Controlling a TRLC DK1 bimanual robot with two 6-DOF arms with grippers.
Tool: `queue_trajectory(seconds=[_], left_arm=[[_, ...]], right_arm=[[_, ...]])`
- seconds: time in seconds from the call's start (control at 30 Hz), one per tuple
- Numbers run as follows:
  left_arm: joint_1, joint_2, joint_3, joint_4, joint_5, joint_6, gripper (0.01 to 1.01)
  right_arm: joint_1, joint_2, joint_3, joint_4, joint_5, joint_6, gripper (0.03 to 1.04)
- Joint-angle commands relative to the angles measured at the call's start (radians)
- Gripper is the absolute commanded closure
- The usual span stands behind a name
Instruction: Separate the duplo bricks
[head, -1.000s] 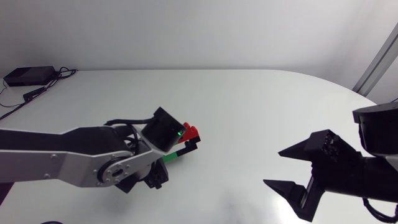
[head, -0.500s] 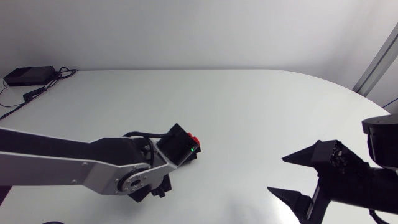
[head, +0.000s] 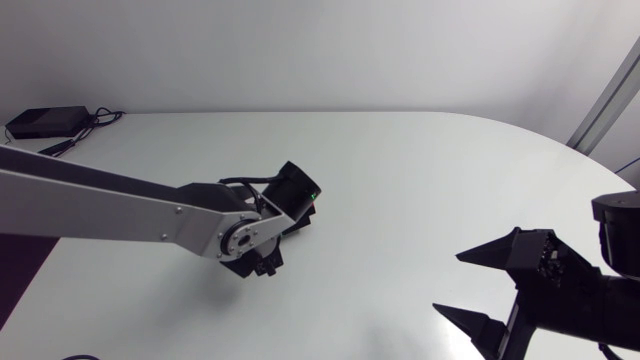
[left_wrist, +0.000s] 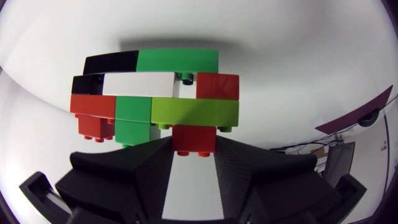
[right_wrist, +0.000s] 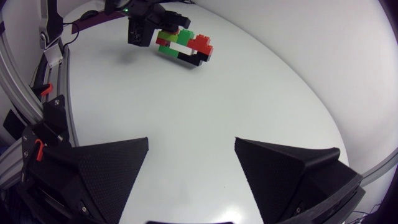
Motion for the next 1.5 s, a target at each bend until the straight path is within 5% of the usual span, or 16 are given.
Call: queue_trajectory(seconds=[0.0, 0.4, 0.93, 1.47], left_arm=[[0.047, 0.041, 0.06, -0.013, -0.027, 0.049, 0.844], [0.18, 0.132, 0.087, 0.005, -0.034, 0.052, 0.844], [0.059, 0.138, 0.044, 0.04, -0.034, 0.025, 0.823], [-0.016, 0.057, -0.018, 0.02, -0.036, -0.028, 0.41]], right_arm=[[-0.015, -0.008, -0.019, -0.022, 0.004, -0.036, 0.06], [-0.034, -0.015, -0.035, -0.017, 0.002, -0.079, 0.06], [-0.06, -0.007, -0.072, 0.026, 0.001, -0.107, 0.06], [-0.06, -0.018, -0.081, 0.027, -0.001, -0.099, 0.06]])
